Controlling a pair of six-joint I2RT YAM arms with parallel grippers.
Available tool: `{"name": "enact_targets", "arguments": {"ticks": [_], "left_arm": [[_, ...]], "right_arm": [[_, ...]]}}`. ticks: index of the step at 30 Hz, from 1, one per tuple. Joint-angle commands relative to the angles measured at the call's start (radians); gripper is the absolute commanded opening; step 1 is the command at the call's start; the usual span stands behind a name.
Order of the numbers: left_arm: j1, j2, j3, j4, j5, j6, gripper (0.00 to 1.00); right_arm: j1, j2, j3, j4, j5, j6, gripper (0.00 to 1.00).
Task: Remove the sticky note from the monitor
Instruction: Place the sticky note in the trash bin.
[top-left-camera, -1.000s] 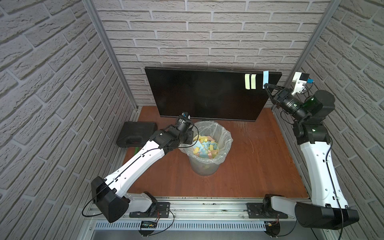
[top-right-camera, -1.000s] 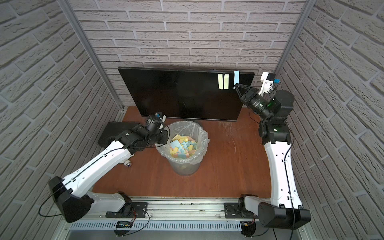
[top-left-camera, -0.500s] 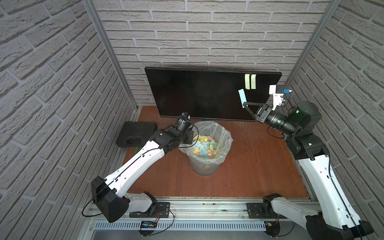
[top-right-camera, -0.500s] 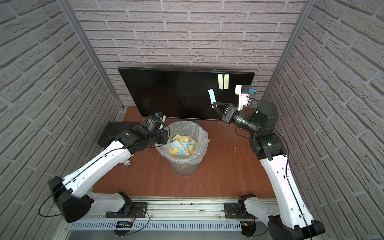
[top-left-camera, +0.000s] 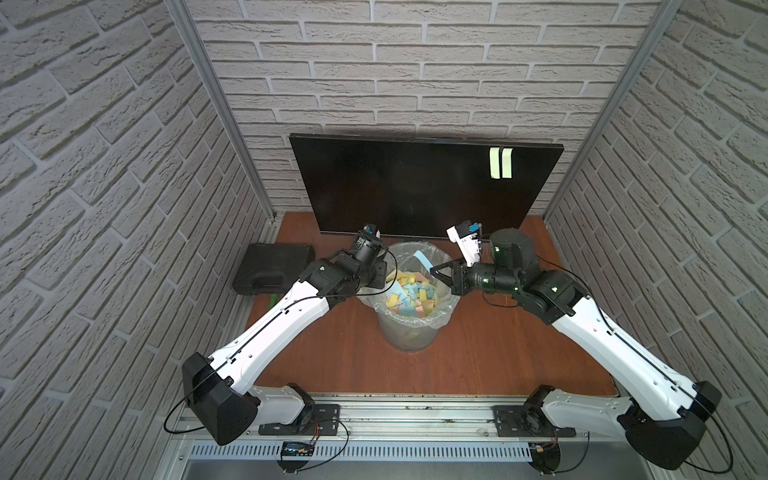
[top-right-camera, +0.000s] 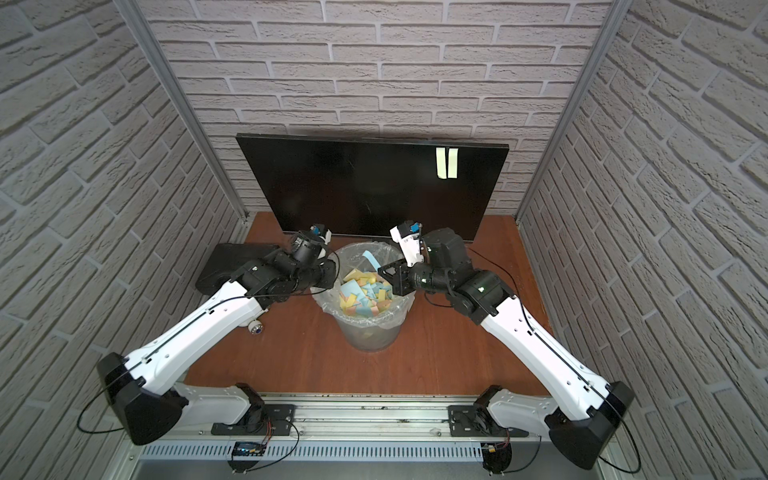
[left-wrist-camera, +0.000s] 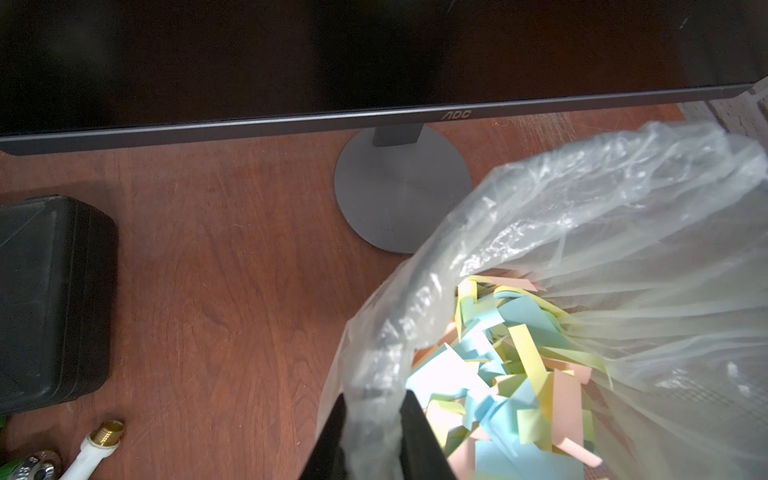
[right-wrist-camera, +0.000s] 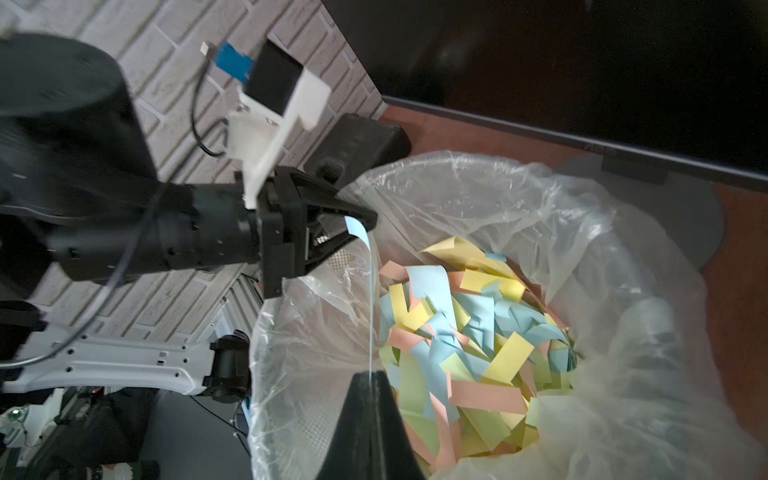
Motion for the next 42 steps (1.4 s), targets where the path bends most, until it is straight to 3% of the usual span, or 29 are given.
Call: {"name": "enact_targets", "arguments": {"ticks": [1,9,25,28,36,42], "left_arm": [[-0.005,0.016,0.002,-0.014,0.020,-0.001,0.21],[-0.005,0.021,0.002,-0.008,0.027,-0.006,0.21],[-0.005,0.009,-0.009,-0.009,0.021,-0.007,0.21],[-0.004,0.005,-0.016,-0.006,0.020,-0.010,0.21],[-0.004,0.002,-0.019,-0.006,0.021,-0.010,0.21],[-0.005,0.005,-0.016,-0.003,0.023,-0.009,0.21]], "right_arm": [[0.046,0.036,0.036,-0.023,0.083,-0.073,0.03],[0.118,0.143,0.079,-0.057,0.171,-0.109,0.04],[0.139,0.151,0.137,-0.061,0.189,-0.104,0.50],[0.139,0.147,0.135,-0.046,0.167,-0.097,0.59],[0.139,0.153,0.102,-0.009,0.107,-0.078,0.69],[0.122,0.164,0.087,0.041,-0.059,-0.045,0.78]]}}
